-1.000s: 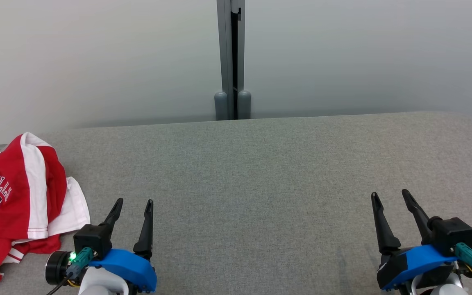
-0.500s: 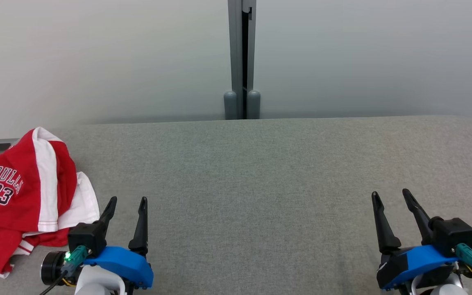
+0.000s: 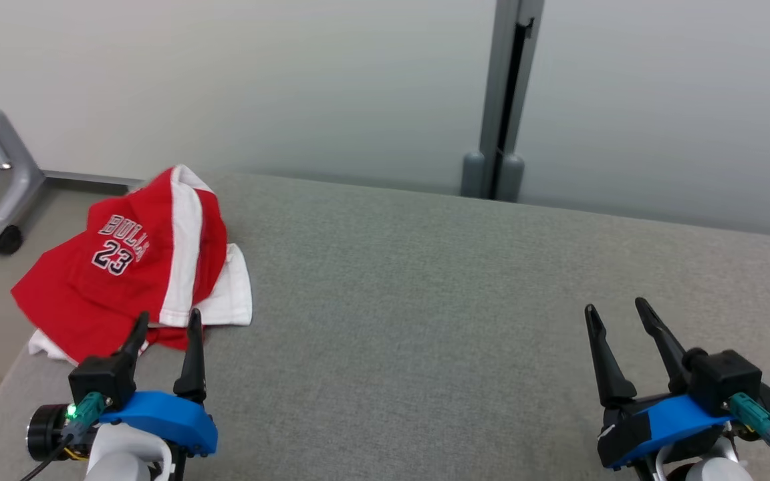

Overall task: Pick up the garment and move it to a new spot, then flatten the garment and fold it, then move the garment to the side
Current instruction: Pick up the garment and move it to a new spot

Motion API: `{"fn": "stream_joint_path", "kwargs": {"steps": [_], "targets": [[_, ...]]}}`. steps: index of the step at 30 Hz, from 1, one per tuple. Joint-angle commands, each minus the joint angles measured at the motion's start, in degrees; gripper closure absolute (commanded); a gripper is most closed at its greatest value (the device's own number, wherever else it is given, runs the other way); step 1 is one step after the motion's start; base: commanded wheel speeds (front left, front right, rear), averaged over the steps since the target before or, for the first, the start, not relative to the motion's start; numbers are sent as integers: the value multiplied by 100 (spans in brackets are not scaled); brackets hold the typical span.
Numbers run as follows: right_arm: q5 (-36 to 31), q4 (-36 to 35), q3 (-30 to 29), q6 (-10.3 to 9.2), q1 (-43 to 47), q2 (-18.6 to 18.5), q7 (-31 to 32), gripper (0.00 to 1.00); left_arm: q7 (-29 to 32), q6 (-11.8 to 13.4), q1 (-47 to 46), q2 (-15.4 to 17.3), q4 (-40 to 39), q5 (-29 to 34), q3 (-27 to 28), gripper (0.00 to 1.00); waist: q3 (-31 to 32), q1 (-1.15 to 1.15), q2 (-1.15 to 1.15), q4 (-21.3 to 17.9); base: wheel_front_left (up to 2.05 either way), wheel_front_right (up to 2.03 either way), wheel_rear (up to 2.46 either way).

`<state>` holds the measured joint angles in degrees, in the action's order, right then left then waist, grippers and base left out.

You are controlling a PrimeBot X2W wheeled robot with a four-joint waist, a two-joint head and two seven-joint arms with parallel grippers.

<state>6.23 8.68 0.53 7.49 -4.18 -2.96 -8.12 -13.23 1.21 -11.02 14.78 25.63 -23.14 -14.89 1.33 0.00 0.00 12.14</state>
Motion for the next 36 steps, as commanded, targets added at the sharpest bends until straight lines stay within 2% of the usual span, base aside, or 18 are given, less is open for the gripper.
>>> {"fn": "stream_joint_path", "kwargs": {"steps": [1,9,16,22,28,32,36], "targets": [[30,-43,52,0,-3,3,6,0,-46,41,-80,65,-18,11,42,0,-108,0,0,277,0,0,0],[9,-159,109,0,-3,1,62,0,-87,114,-26,177,-57,52,63,0,-112,0,0,856,0,0,0],[-34,-265,58,0,-3,1,136,0,-116,144,-39,187,-79,62,43,0,-208,0,0,1081,0,0,0],[-83,-387,98,0,-133,-3,234,0,-137,169,-220,135,-64,94,19,0,-419,0,0,1058,0,0,0],[-231,-659,84,0,-359,-159,415,0,-141,49,-812,25,185,88,-50,0,-988,0,0,902,0,0,0],[-289,-886,50,0,-571,-279,547,0,-66,-94,-1433,-106,649,22,-119,0,-1489,0,0,778,0,0,0],[-384,-1062,59,0,-755,-390,636,0,-3,-264,-2175,-200,1439,12,-178,0,-1955,0,0,668,0,0,0]]}}
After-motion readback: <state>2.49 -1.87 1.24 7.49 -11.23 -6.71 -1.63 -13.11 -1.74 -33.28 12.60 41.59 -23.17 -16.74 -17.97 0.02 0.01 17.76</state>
